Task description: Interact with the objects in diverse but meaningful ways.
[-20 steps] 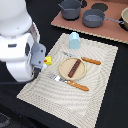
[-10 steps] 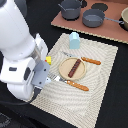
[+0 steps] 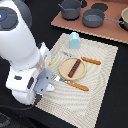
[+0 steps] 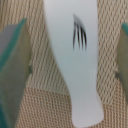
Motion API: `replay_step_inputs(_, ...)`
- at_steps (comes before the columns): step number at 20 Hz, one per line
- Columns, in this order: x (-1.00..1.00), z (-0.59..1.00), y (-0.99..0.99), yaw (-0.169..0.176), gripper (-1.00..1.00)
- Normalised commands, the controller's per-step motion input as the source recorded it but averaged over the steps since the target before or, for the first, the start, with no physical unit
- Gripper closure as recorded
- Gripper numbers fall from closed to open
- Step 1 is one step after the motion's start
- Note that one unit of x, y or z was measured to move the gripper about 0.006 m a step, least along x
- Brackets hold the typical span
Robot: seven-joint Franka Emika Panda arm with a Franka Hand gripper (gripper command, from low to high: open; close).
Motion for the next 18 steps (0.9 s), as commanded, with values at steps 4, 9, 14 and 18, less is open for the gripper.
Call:
replay_step_inputs(4,0.20,1.00,0.49,0.037,-1.00)
replay_step_inputs(9,0.37,0.82,0.73,0.054,-1.00)
replay_step_inputs(14,0.42,0.62,0.84,0.047,-1.00)
replay_step_inputs(18,0.42,0.49,0.82,0.043,-1.00)
